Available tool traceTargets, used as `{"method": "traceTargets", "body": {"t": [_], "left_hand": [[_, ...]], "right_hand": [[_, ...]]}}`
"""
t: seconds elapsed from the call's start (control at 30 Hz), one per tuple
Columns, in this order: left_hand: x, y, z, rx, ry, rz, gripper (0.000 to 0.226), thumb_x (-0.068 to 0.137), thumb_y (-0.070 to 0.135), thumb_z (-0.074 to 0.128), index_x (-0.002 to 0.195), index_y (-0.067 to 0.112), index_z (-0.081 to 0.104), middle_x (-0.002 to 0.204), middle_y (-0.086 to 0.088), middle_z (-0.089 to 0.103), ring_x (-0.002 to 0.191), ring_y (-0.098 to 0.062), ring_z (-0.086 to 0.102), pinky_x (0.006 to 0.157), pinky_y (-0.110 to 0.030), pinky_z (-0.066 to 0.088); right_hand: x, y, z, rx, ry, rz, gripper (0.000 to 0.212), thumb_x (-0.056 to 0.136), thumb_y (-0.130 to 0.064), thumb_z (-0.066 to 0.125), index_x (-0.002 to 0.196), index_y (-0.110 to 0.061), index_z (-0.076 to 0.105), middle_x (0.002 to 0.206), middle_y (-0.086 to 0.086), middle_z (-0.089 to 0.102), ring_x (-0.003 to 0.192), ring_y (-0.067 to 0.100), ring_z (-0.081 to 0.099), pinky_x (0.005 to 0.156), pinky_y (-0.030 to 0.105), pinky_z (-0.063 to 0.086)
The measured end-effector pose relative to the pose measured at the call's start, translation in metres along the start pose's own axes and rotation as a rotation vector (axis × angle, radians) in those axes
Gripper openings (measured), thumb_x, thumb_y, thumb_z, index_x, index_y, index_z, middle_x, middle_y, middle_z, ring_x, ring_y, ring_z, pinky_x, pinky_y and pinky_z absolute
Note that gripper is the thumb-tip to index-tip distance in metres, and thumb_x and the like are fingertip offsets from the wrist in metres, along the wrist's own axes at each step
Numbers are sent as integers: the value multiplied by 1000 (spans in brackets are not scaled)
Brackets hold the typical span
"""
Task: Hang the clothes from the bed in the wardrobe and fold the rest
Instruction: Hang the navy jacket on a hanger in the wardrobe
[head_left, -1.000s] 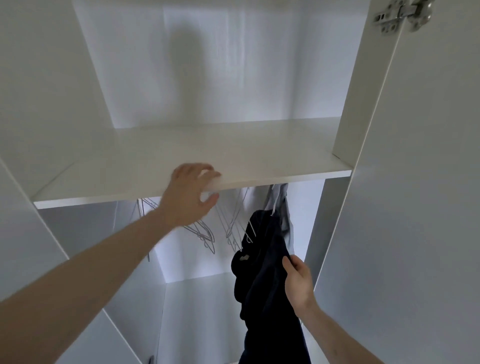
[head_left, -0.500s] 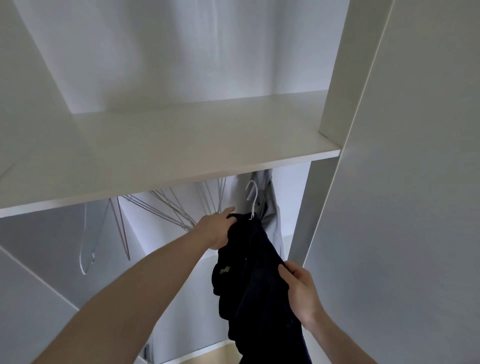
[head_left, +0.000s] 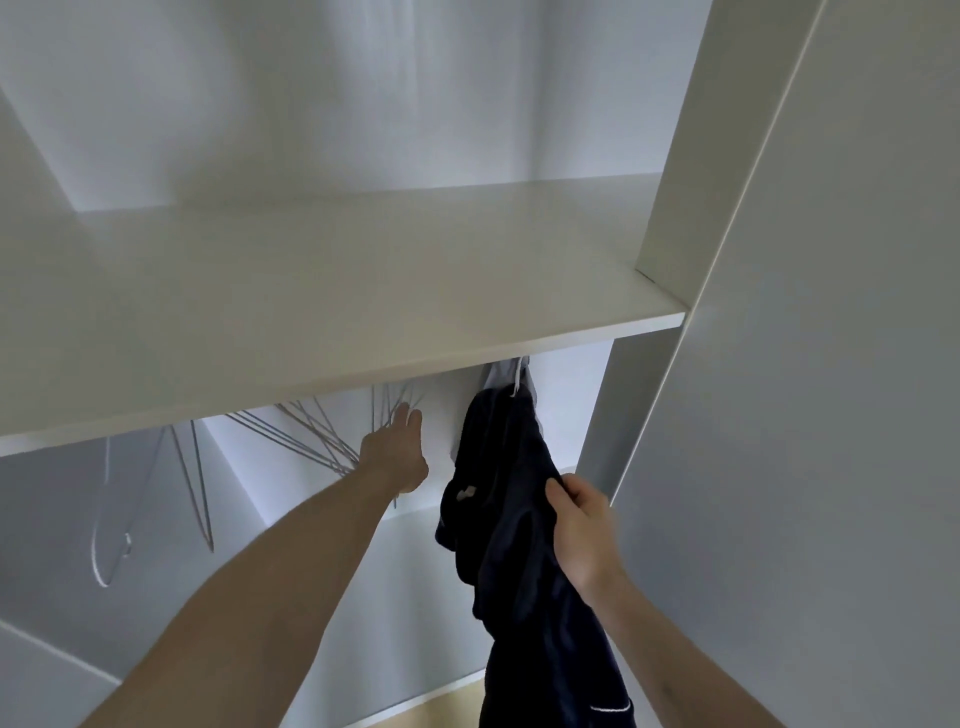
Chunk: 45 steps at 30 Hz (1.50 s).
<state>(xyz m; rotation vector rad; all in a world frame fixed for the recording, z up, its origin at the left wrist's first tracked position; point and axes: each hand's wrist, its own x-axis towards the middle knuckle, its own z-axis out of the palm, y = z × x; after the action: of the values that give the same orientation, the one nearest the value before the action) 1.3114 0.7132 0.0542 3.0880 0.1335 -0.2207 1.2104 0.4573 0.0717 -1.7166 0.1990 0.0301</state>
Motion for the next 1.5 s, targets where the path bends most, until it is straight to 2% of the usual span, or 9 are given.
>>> {"method": "traceTargets", "body": {"t": [0.13, 0.27, 0.47, 0.77, 0.9, 1.07, 1.17, 1.27, 1.5], "left_hand": [[7, -8, 11, -25, 85, -13, 86, 87, 3, 66, 157, 15, 18, 172, -4, 1, 116, -33, 63, 82, -37, 52], [13, -18, 13, 3, 130, -18, 101, 79, -10, 70, 160, 15, 14, 172, -6, -1, 95, -29, 67, 67, -34, 52], [19, -26, 9, -165, 181, -86, 98, 82, -3, 67, 161, 18, 11, 167, -9, 10, 71, -30, 60, 56, -35, 45], [32, -24, 6, -320, 35, -209, 75, 99, 46, 53, 160, 23, 17, 133, -8, 60, 116, -32, 63, 88, -39, 51], [39, -14, 6, -497, 12, -260, 66, 96, 56, 41, 155, 26, 36, 149, -7, 48, 125, -33, 58, 100, -43, 49], [43, 2, -1, -643, -72, -329, 99, 73, 87, 44, 148, 22, 48, 145, -5, 48, 124, -29, 57, 98, -41, 50], [44, 7, -3, -529, -49, -292, 64, 87, 64, 59, 131, 18, 60, 131, -3, 60, 112, -24, 62, 92, -38, 54], [42, 10, -2, -511, -27, -282, 23, 96, 31, 55, 101, 12, 68, 103, -6, 70, 93, -25, 66, 87, -38, 58], [31, 14, 3, -881, -55, -285, 22, 96, 25, 61, 95, 6, 71, 79, -6, 66, 71, -24, 62, 70, -32, 52]], "right_hand": [[26, -4, 12, -25, 17, -22, 37, 102, -19, 54, 72, -3, 40, 60, -4, 37, 58, 13, 36, 57, 29, 32], [44, -9, 21, -64, 16, -48, 40, 102, -20, 53, 66, -16, 37, 56, -10, 35, 56, 12, 33, 54, 27, 30], [74, -18, 32, -83, 14, -102, 35, 102, -20, 52, 79, 2, 38, 61, -2, 35, 57, 16, 31, 51, 29, 28], [127, -34, 59, -166, 50, -147, 37, 102, -22, 47, 68, -17, 32, 50, -14, 34, 48, 9, 27, 45, 23, 28], [151, -30, 63, -324, 41, -114, 34, 101, -24, 43, 70, -16, 32, 60, -2, 38, 56, 19, 31, 52, 31, 31], [156, 6, 56, -612, -33, -34, 30, 101, -26, 39, 72, -17, 40, 66, 1, 50, 55, 21, 41, 53, 30, 34], [159, 16, 53, -672, -26, -11, 29, 103, -29, 39, 79, -16, 47, 74, 2, 60, 58, 21, 51, 54, 30, 38], [164, 18, 45, -714, -42, -8, 25, 105, -31, 41, 89, -16, 53, 80, 1, 61, 68, 20, 57, 59, 32, 42], [168, 30, 34, -713, -36, 9, 15, 102, -28, 50, 110, -18, 57, 102, 3, 65, 84, 25, 62, 68, 32, 45]]}}
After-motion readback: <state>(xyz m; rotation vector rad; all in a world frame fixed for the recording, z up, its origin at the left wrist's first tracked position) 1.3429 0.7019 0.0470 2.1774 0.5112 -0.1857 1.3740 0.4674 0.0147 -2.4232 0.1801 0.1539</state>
